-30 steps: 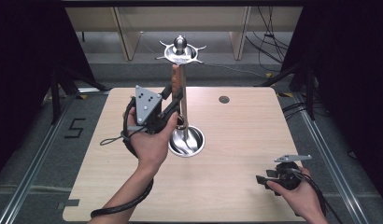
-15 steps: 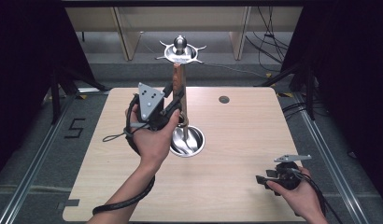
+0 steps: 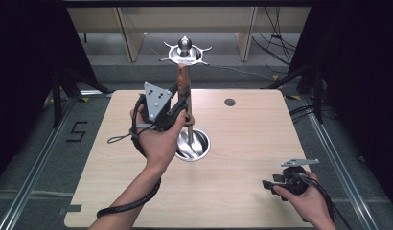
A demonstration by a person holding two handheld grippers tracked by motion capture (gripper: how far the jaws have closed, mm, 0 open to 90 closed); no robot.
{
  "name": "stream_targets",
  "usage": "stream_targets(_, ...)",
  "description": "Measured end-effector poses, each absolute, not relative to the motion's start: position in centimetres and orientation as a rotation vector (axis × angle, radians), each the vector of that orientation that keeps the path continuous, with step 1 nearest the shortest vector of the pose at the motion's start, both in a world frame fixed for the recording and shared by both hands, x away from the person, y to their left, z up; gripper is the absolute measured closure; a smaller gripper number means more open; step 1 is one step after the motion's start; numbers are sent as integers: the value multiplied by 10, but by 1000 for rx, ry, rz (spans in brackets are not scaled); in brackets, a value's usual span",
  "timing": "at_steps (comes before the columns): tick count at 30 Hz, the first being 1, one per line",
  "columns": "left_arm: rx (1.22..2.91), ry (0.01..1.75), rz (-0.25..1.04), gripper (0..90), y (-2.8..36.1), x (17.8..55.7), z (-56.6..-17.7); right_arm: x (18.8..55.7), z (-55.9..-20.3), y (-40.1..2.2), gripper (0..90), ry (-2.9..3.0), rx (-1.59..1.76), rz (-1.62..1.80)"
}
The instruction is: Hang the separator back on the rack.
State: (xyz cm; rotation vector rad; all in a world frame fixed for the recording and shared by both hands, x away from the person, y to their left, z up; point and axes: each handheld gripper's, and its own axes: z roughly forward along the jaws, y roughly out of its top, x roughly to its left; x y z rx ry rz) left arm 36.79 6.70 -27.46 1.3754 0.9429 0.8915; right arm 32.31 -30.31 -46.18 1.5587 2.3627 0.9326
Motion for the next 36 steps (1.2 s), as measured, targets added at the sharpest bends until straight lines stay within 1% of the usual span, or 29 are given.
stream_targets(12, 1414, 953, 927, 666, 64, 373, -272, 324, -464, -304, 463, 2355, 1529, 946)
stream_targets(36, 1440, 948, 930, 663, 63, 383, -269, 325, -463, -306, 460, 2400, 1537, 978)
